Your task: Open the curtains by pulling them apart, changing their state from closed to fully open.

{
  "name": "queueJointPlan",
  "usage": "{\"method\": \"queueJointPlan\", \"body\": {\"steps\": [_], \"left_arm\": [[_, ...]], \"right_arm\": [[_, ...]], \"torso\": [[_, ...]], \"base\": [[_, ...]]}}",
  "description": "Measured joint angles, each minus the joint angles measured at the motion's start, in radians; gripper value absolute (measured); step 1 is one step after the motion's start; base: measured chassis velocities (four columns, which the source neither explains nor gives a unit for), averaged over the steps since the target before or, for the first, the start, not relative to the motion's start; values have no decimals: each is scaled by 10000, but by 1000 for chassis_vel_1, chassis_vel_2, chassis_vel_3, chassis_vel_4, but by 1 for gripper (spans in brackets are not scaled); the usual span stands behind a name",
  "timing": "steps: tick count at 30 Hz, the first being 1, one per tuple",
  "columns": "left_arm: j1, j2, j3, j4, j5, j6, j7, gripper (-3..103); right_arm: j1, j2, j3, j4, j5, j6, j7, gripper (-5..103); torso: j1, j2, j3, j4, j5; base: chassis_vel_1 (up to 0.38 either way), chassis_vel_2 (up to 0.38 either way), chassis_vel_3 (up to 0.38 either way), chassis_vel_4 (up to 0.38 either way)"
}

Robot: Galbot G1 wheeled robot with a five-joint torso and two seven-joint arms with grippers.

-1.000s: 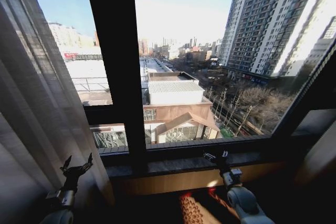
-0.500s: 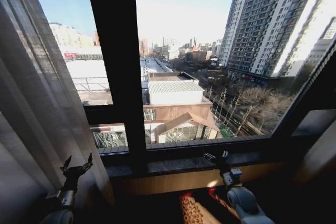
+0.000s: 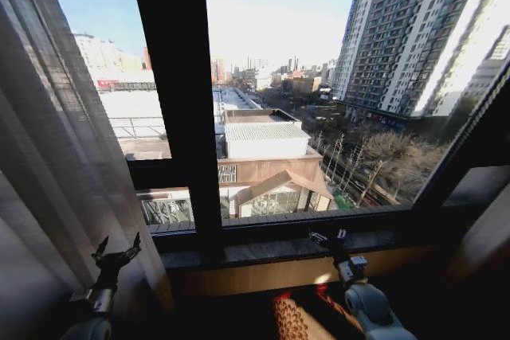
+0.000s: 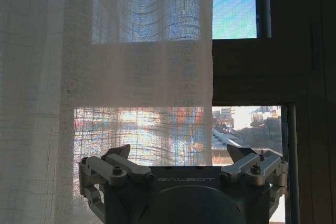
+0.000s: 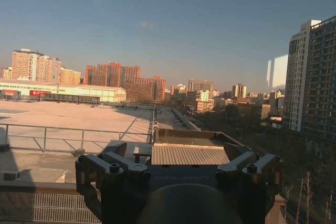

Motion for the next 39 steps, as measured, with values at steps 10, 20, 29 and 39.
{"method": "queueJointPlan", "body": {"steps": [10, 20, 29, 39], "left_arm": [[0, 0, 0, 0, 0, 0, 0, 100], [0, 0, 0, 0, 0, 0, 0, 100], [0, 0, 0, 0, 0, 0, 0, 100], [0, 0, 0, 0, 0, 0, 0, 100]], "right_arm": [[0, 0, 0, 0, 0, 0, 0, 100], [0, 0, 0, 0, 0, 0, 0, 100], [0, 0, 0, 0, 0, 0, 0, 100], [0, 0, 0, 0, 0, 0, 0, 100]], "torso": [[0, -1, 0, 0, 0], [0, 0, 0, 0, 0], [0, 0, 0, 0, 0], [0, 0, 0, 0, 0]], "base": [[0, 0, 0, 0], [0, 0, 0, 0], [0, 0, 0, 0], [0, 0, 0, 0]]}}
